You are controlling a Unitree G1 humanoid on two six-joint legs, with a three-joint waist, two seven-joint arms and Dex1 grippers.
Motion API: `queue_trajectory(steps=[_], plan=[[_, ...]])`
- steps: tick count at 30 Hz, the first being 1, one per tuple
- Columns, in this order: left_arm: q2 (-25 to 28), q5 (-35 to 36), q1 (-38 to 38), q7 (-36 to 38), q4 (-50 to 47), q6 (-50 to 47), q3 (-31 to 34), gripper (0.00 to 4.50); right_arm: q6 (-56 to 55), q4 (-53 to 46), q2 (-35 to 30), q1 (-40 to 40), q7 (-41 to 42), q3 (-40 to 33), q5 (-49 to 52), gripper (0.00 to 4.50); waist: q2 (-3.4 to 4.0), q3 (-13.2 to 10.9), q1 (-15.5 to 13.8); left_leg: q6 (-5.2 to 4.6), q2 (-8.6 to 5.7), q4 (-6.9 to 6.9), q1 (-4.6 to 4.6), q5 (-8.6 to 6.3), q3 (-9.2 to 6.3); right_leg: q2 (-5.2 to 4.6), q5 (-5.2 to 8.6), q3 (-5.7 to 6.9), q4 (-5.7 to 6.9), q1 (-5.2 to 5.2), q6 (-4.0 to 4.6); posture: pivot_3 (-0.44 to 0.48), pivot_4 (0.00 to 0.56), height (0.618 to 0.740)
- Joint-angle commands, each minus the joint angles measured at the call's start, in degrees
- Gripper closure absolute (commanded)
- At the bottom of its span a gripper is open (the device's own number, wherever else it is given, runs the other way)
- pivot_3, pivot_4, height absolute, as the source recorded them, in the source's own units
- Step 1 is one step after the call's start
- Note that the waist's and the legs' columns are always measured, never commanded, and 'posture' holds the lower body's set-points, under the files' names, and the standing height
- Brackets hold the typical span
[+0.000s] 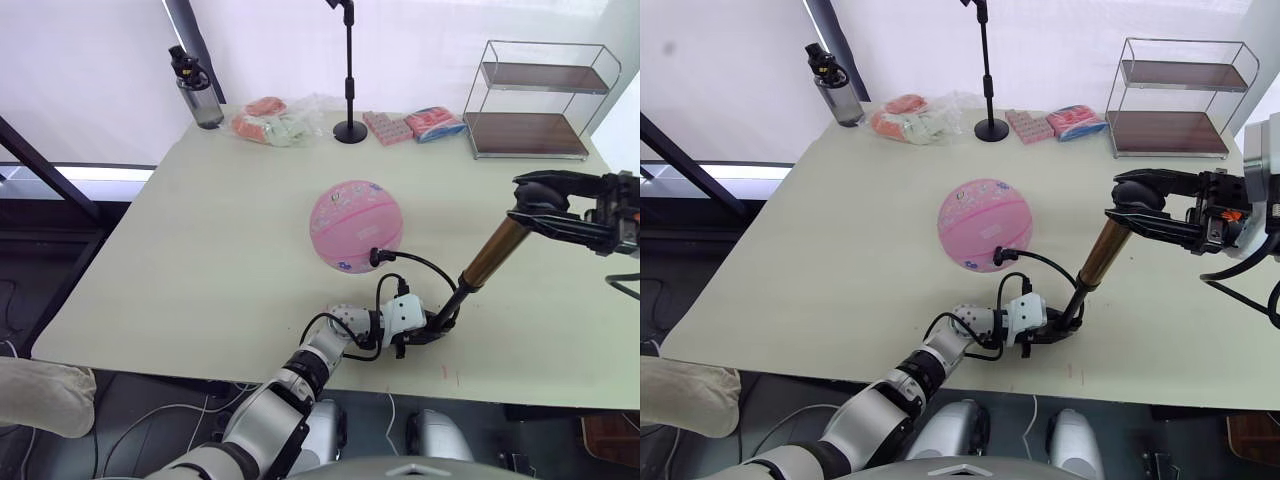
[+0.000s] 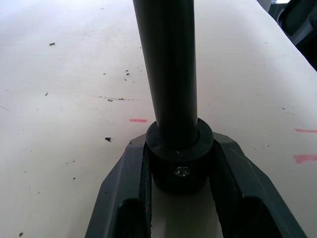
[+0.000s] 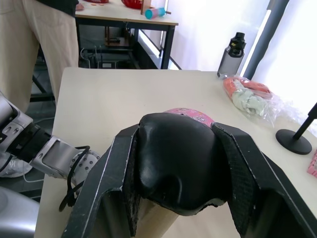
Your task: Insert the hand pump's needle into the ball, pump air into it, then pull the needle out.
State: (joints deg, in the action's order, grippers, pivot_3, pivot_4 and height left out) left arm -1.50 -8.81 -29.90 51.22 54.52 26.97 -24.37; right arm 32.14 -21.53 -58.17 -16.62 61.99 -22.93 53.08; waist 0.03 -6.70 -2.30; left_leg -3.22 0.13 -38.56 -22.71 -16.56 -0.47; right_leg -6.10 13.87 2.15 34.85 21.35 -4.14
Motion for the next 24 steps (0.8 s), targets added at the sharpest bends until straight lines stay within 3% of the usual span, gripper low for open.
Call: queue_trajectory(steps=[1, 16, 24], plan=[[2.0, -3.7, 3.3, 0.7, 5.3, -2.3, -2.6, 3.38, -1.8, -1.1, 0.5, -3.0, -2.7, -4.0, 0.3, 2.79, 0.0, 0.0, 0.0, 0.0, 0.0, 0.0, 0.0, 0.0, 0.0, 0.0, 0.0, 0.0, 0.0, 0.0, 0.0, 0.0, 0.15, 0.736], [2.5, -3.4, 4.1, 0.9, 4.5, -2.3, -3.0, 3.38, 1.9, 0.5, -0.5, -9.2, -2.7, -5.7, 1.9, 2.79, 0.35, -0.6, -0.1, 0.0, -0.04, -0.02, -0.23, 0.0, 0.06, -0.02, -0.02, -0.05, 0.02, 0.18, -0.02, 0.0, 0.15, 0.736], [2.5, -3.5, 4.1, 1.0, 4.5, -2.2, -3.2, 3.38, -0.7, -3.7, 6.3, 0.8, -3.4, -1.1, -2.9, 2.79, 0.21, -0.5, 0.0, 0.0, -0.02, 0.0, -0.13, 0.0, 0.03, 0.07, -0.1, -0.02, 0.04, 0.14, -0.17, 0.0, 0.15, 0.736]])
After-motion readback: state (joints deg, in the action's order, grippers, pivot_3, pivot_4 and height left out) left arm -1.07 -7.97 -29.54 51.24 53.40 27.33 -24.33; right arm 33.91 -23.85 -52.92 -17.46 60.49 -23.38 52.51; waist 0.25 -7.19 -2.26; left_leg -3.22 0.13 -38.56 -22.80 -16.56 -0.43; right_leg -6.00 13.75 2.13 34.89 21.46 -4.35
